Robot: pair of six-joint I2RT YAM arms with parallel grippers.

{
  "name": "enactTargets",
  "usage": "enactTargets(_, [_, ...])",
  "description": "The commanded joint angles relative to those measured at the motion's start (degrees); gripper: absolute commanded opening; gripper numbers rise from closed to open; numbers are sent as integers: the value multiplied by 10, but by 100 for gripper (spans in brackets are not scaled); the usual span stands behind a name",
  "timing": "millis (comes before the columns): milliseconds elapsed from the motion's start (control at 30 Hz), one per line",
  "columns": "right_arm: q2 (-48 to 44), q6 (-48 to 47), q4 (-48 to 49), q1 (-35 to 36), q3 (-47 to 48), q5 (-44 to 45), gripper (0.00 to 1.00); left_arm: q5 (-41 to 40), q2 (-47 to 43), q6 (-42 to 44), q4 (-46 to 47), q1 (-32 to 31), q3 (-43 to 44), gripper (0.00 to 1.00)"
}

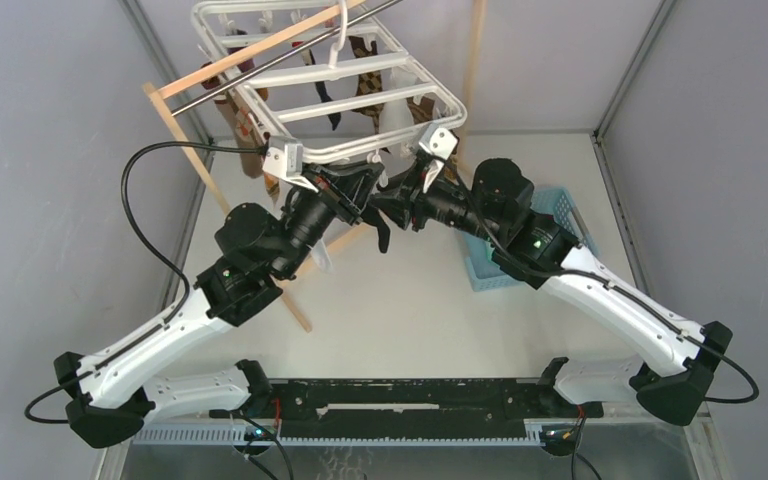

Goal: Clip the socks to the hanger
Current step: Open the clamp at the hanger, then pick up the sock from the bin.

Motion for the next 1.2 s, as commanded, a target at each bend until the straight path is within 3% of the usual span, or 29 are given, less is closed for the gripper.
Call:
enactTargets(0, [-19,-17,-40,16,-24,21,43,12,-11,10,48,0,-12,0])
enactTargets(167, [-58,-26,-48,7,-52,50,53,18,-13,7,53,0,-15,0])
enactTargets(333, [-128,-4,-40,-30,-123,101,53,18,-13,7,62,0,-25,0])
enactTargets(367, [-164,27,-32,-82,-173,119,53,18,-13,8,68,0,-33,0])
enactTargets(600, [-249,108,-30,-265,-296,82,51,26,-9,9,81,0,-43,0])
enactTargets(833, [-259,114,-26,-328,-345,41,51,25,-3,12,77,0,-41,0])
enactTargets(1167, [-144,235,48,-460,-414,155,49,27,4,11,79,0,-40,0])
